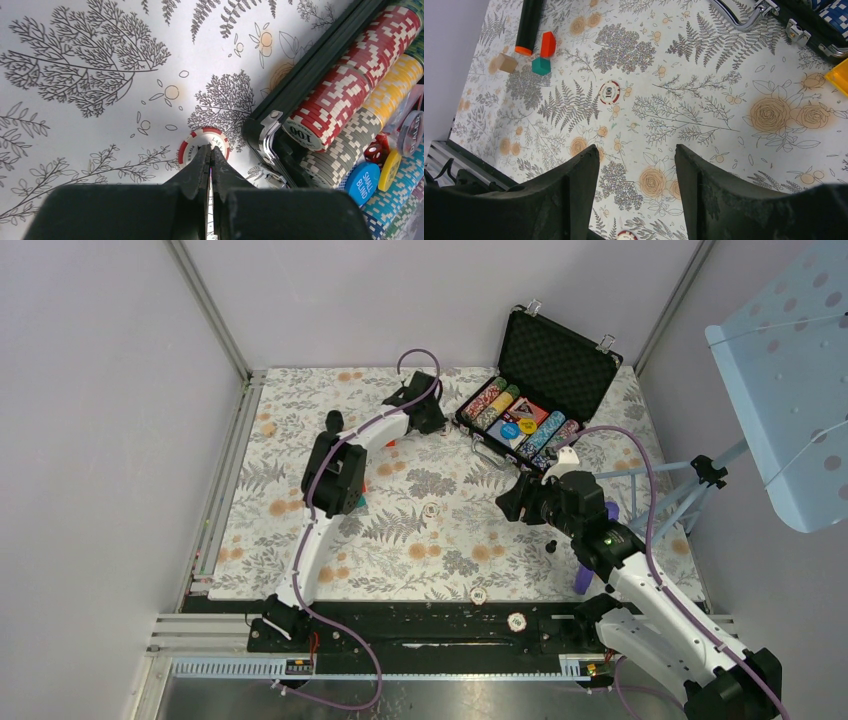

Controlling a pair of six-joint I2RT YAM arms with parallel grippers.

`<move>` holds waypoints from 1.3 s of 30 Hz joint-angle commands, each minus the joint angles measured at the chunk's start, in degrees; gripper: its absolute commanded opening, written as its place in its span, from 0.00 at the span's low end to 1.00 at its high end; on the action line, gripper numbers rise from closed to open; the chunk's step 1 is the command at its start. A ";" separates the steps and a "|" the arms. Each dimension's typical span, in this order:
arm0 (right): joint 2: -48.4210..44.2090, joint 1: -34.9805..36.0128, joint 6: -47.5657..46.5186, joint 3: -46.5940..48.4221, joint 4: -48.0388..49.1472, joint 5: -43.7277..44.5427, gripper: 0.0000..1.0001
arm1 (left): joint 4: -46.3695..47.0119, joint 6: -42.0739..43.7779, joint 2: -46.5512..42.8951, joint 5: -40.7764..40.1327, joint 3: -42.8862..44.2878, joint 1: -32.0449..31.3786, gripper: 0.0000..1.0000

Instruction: Pack up texas hold em set

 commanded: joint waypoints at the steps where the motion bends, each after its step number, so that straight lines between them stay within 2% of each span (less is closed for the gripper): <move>1: -1.33 0.35 -0.01 0.68 0.19 -0.84 0.64 | -2.24 -3.16 -1.42 -2.36 -0.26 -0.13 0.00; 12: -4.33 0.33 -0.03 0.65 -2.22 -0.53 0.64 | -5.51 -2.02 -3.90 -4.46 -3.37 -2.49 0.00; 27: -7.30 0.36 1.26 0.96 -4.19 -0.79 0.64 | -4.45 -4.36 -12.81 -6.16 -18.32 -5.49 0.00; 39: -11.35 0.30 2.67 1.91 -7.64 -0.44 0.64 | 0.13 -6.78 -18.56 -4.54 -32.09 -11.39 0.00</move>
